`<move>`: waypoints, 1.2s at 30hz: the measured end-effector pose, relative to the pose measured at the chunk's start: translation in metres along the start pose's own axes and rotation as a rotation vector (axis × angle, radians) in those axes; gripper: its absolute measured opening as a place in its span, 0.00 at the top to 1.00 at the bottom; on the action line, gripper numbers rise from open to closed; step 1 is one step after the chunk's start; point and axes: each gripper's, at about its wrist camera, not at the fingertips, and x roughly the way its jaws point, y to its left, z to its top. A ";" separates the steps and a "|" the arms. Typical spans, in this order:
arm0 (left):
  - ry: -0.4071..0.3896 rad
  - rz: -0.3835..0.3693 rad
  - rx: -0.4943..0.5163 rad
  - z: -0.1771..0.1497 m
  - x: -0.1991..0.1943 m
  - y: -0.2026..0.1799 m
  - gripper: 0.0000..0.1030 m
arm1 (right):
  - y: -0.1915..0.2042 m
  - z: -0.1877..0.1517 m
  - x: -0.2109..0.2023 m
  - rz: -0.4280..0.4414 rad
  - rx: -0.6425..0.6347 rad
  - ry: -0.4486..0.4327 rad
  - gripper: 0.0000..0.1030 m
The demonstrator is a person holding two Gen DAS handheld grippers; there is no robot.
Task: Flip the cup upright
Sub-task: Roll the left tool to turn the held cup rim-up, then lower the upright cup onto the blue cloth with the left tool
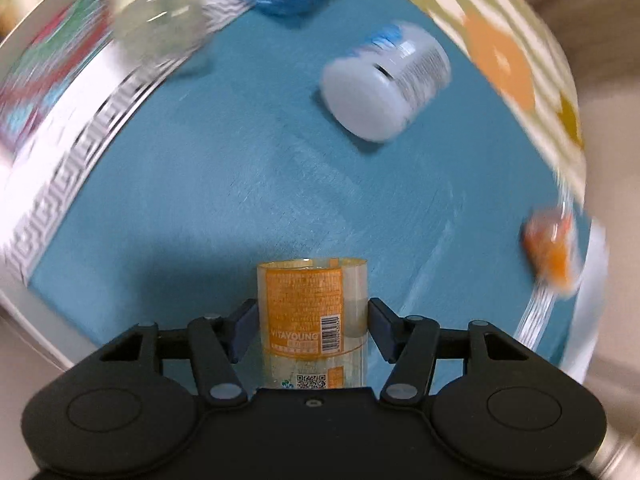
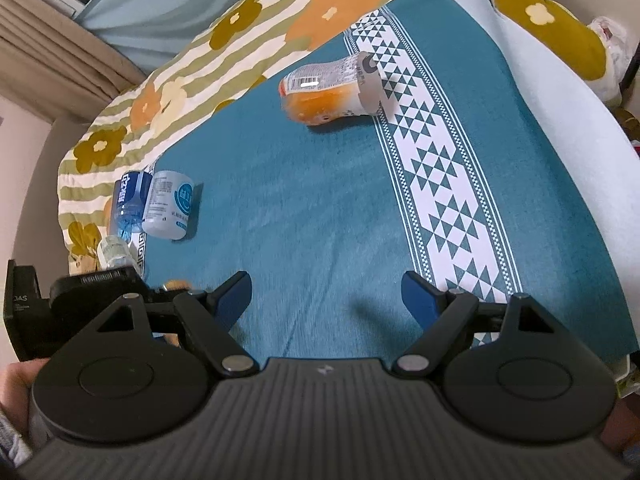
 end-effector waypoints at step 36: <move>-0.041 0.118 0.551 0.018 0.015 -0.067 0.25 | 0.008 -0.028 0.006 -0.018 0.032 0.006 0.06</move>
